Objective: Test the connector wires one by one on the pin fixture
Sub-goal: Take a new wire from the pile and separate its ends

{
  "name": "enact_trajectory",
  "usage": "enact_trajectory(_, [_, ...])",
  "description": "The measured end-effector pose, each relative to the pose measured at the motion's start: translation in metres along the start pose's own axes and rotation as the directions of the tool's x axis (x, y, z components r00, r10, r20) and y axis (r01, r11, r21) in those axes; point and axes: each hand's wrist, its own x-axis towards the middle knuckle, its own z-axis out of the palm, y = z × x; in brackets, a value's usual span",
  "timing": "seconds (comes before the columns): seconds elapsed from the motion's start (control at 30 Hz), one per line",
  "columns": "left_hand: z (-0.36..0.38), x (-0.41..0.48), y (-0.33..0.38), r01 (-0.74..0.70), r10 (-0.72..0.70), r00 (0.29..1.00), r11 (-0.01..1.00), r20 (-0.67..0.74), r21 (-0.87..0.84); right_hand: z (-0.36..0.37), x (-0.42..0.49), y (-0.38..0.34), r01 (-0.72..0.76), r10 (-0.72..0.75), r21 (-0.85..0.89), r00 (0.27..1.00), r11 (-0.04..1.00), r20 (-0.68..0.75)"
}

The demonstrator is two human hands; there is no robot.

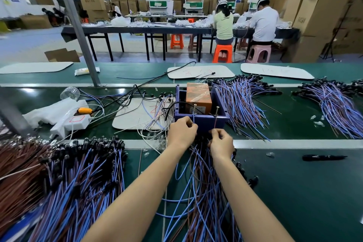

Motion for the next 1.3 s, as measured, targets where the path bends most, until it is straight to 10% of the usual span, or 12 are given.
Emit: enact_trajectory(1.3, [0.019, 0.006, 0.006, 0.014, -0.031, 0.971, 0.997, -0.237, -0.076, -0.005, -0.002, -0.003, -0.003, 0.003, -0.008, 1.0, 1.0, 0.012])
